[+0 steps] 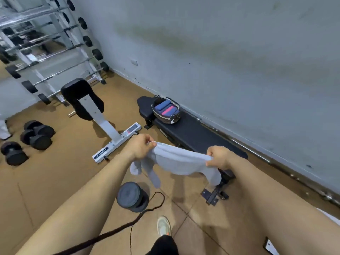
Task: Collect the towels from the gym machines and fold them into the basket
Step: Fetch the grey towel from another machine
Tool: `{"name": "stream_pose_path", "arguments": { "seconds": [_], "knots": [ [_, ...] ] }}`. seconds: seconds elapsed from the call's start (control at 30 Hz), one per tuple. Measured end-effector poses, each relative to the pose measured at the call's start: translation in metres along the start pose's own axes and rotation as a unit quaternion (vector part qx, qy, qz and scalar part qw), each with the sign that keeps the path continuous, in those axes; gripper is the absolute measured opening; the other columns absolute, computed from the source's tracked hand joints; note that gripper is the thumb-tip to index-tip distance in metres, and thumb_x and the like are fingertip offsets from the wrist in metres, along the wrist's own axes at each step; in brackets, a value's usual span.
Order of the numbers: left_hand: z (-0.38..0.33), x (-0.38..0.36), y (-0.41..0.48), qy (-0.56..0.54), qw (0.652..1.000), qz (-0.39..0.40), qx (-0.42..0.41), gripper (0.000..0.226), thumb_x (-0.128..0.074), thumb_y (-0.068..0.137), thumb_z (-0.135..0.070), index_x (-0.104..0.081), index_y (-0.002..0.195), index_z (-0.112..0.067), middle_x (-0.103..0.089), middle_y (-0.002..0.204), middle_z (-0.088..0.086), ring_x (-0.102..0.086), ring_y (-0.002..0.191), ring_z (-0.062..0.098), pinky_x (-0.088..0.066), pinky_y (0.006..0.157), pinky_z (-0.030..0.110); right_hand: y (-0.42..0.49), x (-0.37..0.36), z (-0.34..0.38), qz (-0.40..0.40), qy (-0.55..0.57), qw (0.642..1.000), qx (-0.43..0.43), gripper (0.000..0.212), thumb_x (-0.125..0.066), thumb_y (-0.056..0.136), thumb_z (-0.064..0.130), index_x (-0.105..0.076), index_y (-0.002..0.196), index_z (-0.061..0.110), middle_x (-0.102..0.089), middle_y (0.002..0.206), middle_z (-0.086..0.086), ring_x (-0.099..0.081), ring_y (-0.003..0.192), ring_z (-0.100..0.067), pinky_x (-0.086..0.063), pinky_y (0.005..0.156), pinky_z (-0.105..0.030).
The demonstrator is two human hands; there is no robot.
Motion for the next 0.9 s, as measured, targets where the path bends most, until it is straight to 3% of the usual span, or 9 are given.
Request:
{"name": "stream_pose_path", "arguments": {
  "seconds": [0.1,0.2,0.33,0.47,0.63,0.77,0.9],
  "knots": [
    [-0.015,0.008,0.087,0.0,0.999,0.014,-0.029,0.017,-0.06,0.095,-0.032,-0.062,0.08,-0.025,-0.057,0.072,-0.01,-0.052,0.069,0.007,-0.036,0.059,0.026,0.058,0.034,-0.018,-0.029,-0.005,0.999,-0.034,0.011,-0.061,0.087,0.033,-0.051,0.088,0.026,-0.062,0.096,0.001,-0.059,0.087,-0.021,-0.05,0.077,-0.039],
    [-0.028,0.013,0.168,-0.012,0.998,0.03,-0.059,0.018,-0.063,0.092,-0.033,-0.061,0.076,-0.026,-0.061,0.073,-0.008,-0.056,0.072,0.011,-0.038,0.061,0.027,0.107,0.066,-0.035,-0.055,-0.012,0.995,-0.077,0.018,-0.05,0.097,0.041,-0.049,0.098,0.023,-0.06,0.097,0.0,-0.057,0.088,-0.023,-0.048,0.075,-0.038],
    [-0.051,0.013,0.271,0.002,0.991,0.081,-0.106,0.016,-0.061,0.095,-0.033,-0.065,0.085,-0.022,-0.066,0.081,-0.003,-0.059,0.077,0.015,-0.041,0.067,0.029,0.159,0.104,-0.058,-0.095,0.009,0.986,-0.14,0.025,-0.046,0.1,0.048,-0.049,0.103,0.023,-0.06,0.099,0.0,-0.057,0.086,-0.022,-0.047,0.071,-0.037],
    [-0.074,0.008,0.355,0.036,0.985,0.109,-0.131,0.01,-0.06,0.097,-0.028,-0.063,0.088,-0.024,-0.06,0.074,-0.01,-0.056,0.077,0.016,-0.039,0.07,0.028,0.198,0.133,-0.077,-0.082,0.025,0.981,-0.174,0.023,-0.052,0.097,0.048,-0.05,0.091,0.026,-0.059,0.09,0.003,-0.055,0.078,-0.017,-0.041,0.064,-0.033],
    [-0.098,0.002,0.443,0.066,0.976,0.112,-0.174,0.017,-0.067,0.091,-0.025,-0.068,0.076,-0.031,-0.059,0.083,-0.001,-0.059,0.083,0.023,-0.039,0.069,0.027,0.243,0.158,-0.111,-0.081,0.132,0.973,-0.168,0.047,-0.068,0.087,0.051,-0.043,0.063,0.019,-0.044,0.063,0.004,-0.04,0.06,-0.015,-0.028,0.056,-0.032],
    [-0.114,-0.002,0.489,0.032,0.976,0.106,-0.19,0.009,-0.067,0.092,-0.022,-0.073,0.087,-0.02,-0.07,0.091,0.001,-0.061,0.087,0.019,-0.042,0.075,0.028,0.269,0.174,-0.134,-0.109,0.209,0.956,-0.175,0.049,-0.071,0.084,0.054,-0.047,0.06,0.019,-0.043,0.058,0.005,-0.039,0.059,-0.015,-0.031,0.057,-0.031],
    [-0.125,-0.016,0.523,0.009,0.968,0.136,-0.213,0.008,-0.065,0.094,-0.023,-0.071,0.091,-0.019,-0.069,0.093,-0.001,-0.061,0.089,0.017,-0.038,0.074,0.023,0.284,0.168,-0.146,-0.113,0.225,0.945,-0.207,0.036,-0.071,0.087,0.04,-0.052,0.068,0.017,-0.047,0.063,0.003,-0.041,0.063,-0.017,-0.031,0.058,-0.031]
  ]
}}
Point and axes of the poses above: each hand's wrist, its own y-axis towards the middle knuckle, its own x-axis out of the back of the hand, z = x × y, the point moved 8 cm from there along y, towards the middle knuckle
